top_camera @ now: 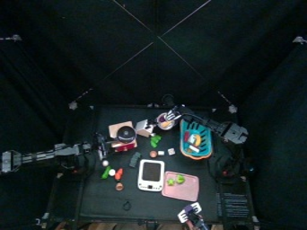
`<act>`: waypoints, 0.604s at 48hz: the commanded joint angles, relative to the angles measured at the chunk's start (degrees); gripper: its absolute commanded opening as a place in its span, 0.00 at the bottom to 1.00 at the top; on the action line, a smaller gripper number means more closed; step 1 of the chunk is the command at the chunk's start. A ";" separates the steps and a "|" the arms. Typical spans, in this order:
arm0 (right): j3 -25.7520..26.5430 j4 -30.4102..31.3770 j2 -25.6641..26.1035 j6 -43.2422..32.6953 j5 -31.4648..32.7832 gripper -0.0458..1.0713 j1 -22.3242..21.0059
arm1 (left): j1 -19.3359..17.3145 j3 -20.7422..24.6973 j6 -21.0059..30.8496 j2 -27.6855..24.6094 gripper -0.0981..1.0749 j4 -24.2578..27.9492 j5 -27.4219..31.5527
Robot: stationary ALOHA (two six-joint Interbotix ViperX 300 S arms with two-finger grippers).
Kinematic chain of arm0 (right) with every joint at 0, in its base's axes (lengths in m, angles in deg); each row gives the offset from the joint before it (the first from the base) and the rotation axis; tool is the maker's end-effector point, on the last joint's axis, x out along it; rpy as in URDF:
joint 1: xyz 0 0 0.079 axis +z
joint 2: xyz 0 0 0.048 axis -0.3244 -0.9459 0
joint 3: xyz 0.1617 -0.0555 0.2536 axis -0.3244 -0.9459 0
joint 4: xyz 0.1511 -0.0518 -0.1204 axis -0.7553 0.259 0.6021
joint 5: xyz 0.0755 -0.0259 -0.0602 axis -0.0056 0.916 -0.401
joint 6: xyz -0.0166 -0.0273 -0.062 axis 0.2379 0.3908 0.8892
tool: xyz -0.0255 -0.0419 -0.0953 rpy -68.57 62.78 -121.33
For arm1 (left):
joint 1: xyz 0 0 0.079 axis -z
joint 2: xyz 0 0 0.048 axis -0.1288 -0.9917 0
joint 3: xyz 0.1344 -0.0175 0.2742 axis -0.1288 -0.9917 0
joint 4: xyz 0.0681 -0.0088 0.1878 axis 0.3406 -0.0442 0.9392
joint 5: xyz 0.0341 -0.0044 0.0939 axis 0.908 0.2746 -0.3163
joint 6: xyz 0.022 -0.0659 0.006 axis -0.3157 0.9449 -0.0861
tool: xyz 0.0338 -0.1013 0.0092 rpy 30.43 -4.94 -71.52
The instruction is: Place pot on stove
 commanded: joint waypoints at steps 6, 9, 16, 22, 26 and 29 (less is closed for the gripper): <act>2.11 -0.53 5.27 -0.09 1.32 0.35 -0.18 | -0.09 0.70 -0.09 -0.18 0.81 -0.09 -0.18; 2.20 -0.44 6.42 0.00 2.37 0.34 0.00 | -0.09 0.70 -0.09 -0.18 0.81 -0.09 -0.18; 1.85 -0.53 9.32 0.00 4.92 0.34 0.09 | -0.09 0.62 -0.09 -0.18 0.81 -0.09 -0.18; 1.41 -0.88 11.16 -0.18 6.06 0.35 0.18 | -0.09 0.62 -0.09 -0.18 0.81 -0.09 -0.26; 1.05 -1.32 12.22 -0.18 7.47 0.34 0.26 | -0.09 0.62 -0.09 -0.18 0.81 -0.18 -0.26; 0.70 -1.58 12.74 -0.26 8.17 0.34 0.35 | -0.09 0.62 -0.09 -0.18 0.81 -0.09 -0.18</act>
